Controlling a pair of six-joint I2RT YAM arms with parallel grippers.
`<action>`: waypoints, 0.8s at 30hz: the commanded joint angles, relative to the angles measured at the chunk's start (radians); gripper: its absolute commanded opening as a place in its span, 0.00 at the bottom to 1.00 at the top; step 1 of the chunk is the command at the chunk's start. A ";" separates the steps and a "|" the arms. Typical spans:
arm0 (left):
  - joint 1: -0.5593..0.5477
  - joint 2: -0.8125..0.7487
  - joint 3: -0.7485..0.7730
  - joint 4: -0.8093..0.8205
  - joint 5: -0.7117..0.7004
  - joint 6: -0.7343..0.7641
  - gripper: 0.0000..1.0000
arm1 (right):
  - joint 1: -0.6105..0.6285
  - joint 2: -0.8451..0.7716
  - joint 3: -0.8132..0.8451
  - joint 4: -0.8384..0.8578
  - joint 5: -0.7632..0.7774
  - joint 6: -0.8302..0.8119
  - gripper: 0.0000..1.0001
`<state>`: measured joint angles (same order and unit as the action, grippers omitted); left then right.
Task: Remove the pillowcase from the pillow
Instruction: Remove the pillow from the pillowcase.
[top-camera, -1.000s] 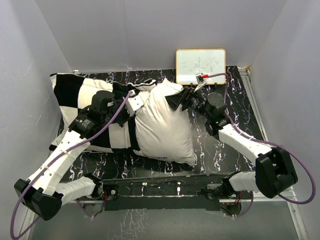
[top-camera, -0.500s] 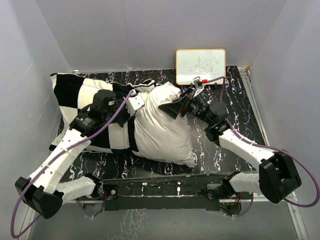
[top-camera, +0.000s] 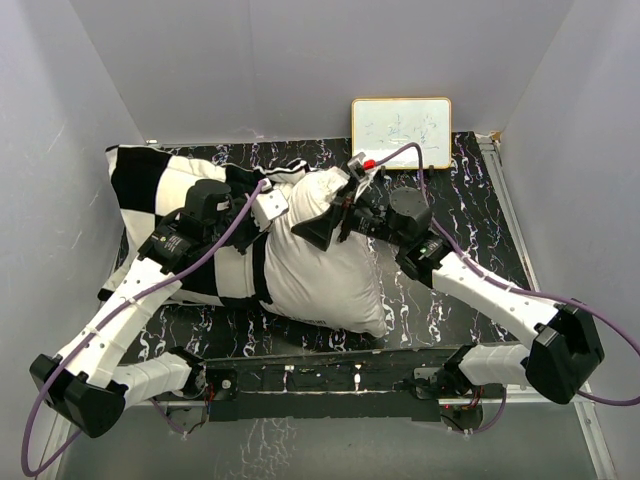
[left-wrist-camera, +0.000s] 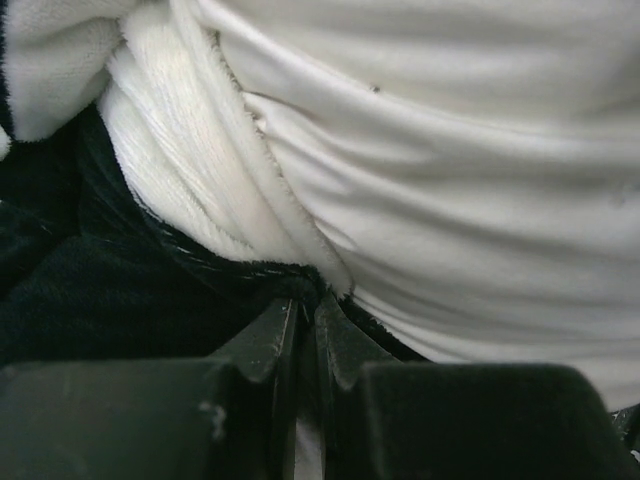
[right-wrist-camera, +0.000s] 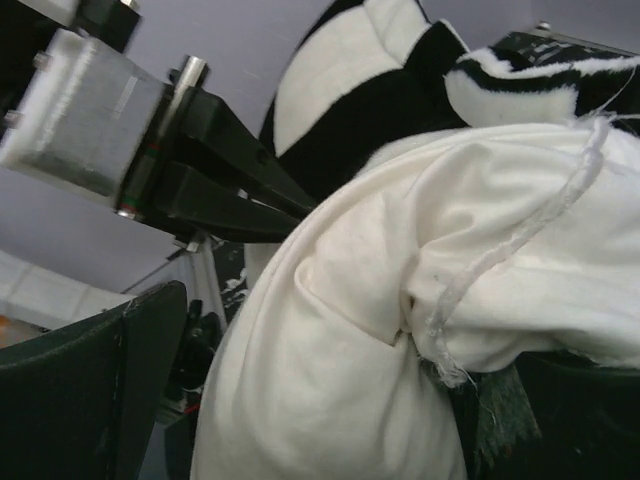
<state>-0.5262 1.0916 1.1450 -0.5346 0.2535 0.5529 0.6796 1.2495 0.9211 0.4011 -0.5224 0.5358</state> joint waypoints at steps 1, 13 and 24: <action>-0.029 0.011 -0.002 -0.048 0.135 -0.042 0.00 | 0.072 0.046 0.051 -0.273 0.179 -0.204 0.98; -0.028 -0.018 0.162 -0.077 0.060 -0.122 0.31 | 0.128 -0.022 0.056 -0.073 0.396 -0.609 0.08; -0.028 0.102 0.317 0.011 -0.033 -0.228 0.64 | 0.193 -0.071 0.071 -0.017 0.366 -0.748 0.08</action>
<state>-0.5514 1.1431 1.4349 -0.5377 0.2420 0.3546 0.8364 1.2423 0.9646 0.1837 -0.1223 -0.1131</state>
